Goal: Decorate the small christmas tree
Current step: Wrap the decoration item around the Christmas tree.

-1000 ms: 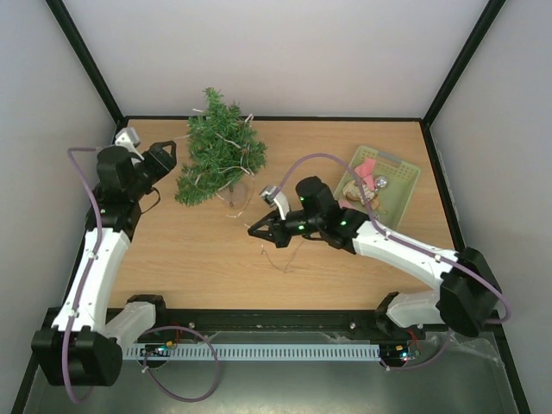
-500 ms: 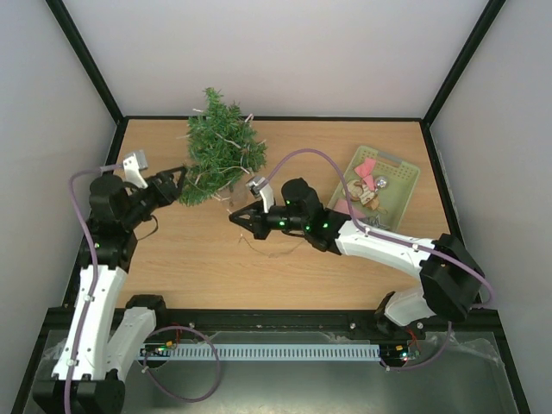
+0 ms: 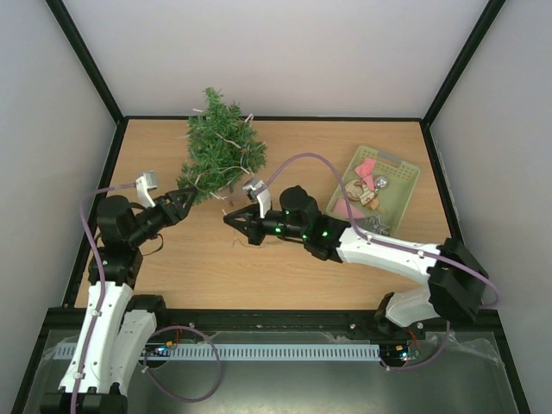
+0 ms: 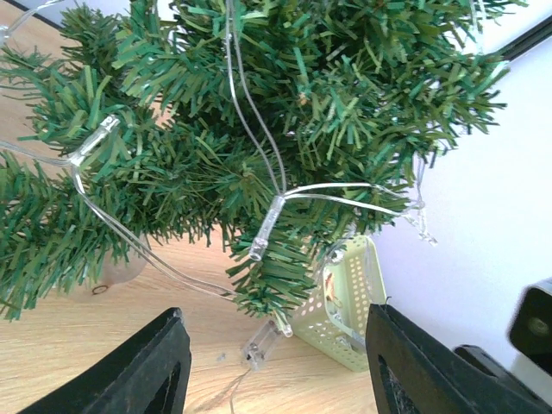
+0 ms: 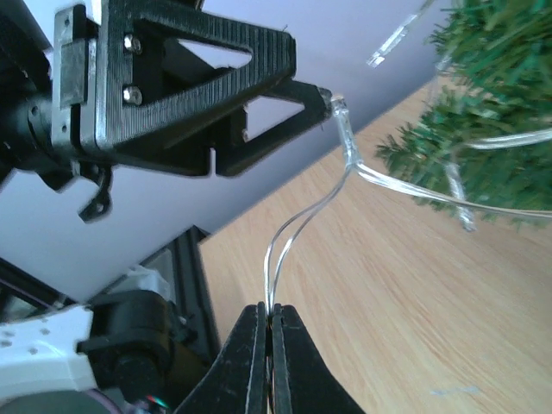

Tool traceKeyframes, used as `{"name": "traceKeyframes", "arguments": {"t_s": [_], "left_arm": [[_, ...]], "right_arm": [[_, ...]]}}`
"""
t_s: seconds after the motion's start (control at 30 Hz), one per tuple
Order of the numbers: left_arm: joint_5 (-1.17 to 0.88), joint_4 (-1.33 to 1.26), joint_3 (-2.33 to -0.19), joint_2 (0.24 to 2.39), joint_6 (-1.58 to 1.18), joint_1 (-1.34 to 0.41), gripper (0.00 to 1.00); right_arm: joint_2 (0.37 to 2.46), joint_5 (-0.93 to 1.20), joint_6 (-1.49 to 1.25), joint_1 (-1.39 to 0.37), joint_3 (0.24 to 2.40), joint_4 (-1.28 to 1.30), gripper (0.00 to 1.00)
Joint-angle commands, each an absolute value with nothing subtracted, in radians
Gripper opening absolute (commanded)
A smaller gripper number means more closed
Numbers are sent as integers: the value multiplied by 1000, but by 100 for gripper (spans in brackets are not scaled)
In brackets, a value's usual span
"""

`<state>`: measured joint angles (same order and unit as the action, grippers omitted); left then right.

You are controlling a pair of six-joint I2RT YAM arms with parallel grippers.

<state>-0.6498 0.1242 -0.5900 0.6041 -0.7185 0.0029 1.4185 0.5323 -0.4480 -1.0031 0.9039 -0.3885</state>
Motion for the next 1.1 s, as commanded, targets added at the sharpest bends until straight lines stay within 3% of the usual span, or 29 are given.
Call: {"name": "traceKeyframes", "arguments": {"t_s": [0.0, 0.13, 0.23, 0.5, 0.77, 1.07], "left_arm": [[-599, 169, -640, 642, -680, 0, 57], [-517, 223, -686, 705, -646, 0, 57], [-460, 221, -706, 740, -653, 0, 57], [-301, 251, -786, 854, -701, 45, 49], [-583, 123, -781, 1030, -845, 226, 47], [-706, -105, -753, 1242, -974, 250, 51]], "right_arm": [[1279, 372, -289, -1014, 905, -196, 2], [1137, -4, -161, -1006, 949, -26, 2], [1112, -156, -88, -945, 1008, 25, 2], [1206, -147, 4, -711, 1214, 45, 2], [1341, -10, 35, -574, 1408, 46, 2], [1414, 65, 46, -535, 1502, 41, 2]]}}
